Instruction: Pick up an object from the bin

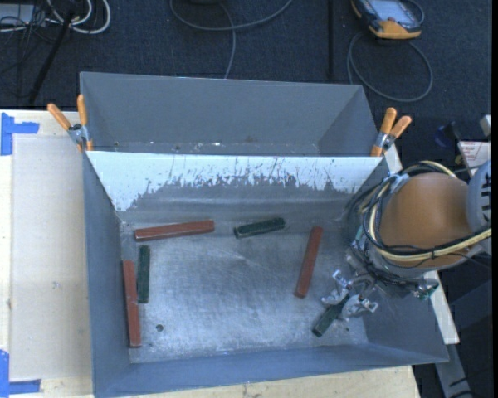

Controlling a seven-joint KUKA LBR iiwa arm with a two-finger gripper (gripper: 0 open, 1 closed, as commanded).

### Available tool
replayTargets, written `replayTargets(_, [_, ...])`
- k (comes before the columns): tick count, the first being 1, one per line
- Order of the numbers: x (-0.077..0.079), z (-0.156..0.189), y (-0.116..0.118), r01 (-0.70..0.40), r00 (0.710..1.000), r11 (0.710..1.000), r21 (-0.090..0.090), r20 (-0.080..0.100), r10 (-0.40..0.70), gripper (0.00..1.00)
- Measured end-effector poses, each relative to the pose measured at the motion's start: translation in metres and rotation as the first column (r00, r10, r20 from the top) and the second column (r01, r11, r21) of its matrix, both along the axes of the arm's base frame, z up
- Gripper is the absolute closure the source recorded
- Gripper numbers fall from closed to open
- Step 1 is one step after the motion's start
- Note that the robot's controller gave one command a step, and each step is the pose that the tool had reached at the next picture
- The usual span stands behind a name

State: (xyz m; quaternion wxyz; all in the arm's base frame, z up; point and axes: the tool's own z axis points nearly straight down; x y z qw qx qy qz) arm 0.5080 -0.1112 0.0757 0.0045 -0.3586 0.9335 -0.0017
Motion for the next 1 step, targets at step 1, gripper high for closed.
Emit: replayTargets(1, [-0.0232, 0.1683, -0.0045, -0.028, 1.0, 1.0, 0.0, -0.005, 0.028, 1.0])
